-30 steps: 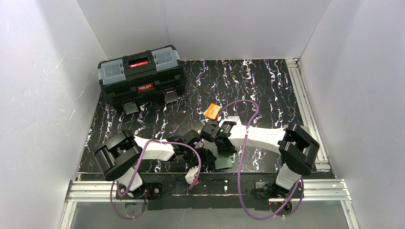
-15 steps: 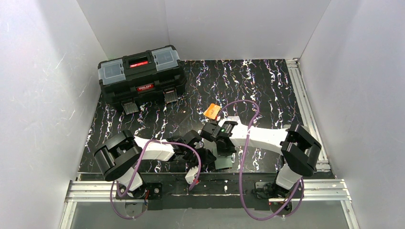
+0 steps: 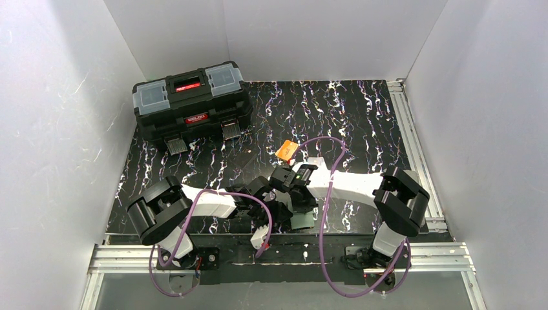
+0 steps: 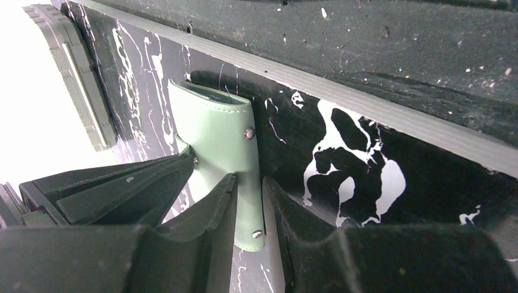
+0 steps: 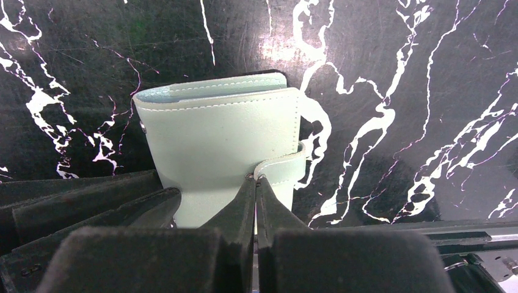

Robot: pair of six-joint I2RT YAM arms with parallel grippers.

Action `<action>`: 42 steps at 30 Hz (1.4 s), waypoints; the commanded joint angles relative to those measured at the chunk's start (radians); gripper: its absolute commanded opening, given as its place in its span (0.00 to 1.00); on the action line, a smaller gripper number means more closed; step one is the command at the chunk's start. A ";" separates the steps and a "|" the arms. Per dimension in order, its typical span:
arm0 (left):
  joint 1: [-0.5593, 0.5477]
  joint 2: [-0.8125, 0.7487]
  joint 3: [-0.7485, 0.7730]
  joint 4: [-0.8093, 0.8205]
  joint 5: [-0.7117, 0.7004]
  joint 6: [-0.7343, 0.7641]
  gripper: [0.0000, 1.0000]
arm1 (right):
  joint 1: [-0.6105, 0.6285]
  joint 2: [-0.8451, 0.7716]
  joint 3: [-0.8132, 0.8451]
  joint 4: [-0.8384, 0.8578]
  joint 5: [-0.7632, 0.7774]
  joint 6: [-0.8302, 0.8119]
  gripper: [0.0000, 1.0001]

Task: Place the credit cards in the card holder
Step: Close the card holder at the center of the board.

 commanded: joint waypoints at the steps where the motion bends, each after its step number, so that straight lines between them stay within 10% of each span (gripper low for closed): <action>1: -0.015 0.051 -0.047 -0.228 -0.057 0.089 0.22 | 0.008 0.007 0.005 -0.046 0.032 0.005 0.01; 21: -0.020 0.051 -0.045 -0.228 -0.057 0.085 0.22 | 0.007 0.017 0.033 -0.066 0.047 -0.006 0.01; 28: -0.024 0.041 -0.040 -0.223 -0.048 0.088 0.22 | 0.006 0.034 0.044 -0.048 0.022 -0.019 0.27; 42: -0.030 0.035 -0.060 -0.226 -0.055 0.087 0.22 | 0.011 -0.039 0.066 -0.089 0.048 0.013 0.28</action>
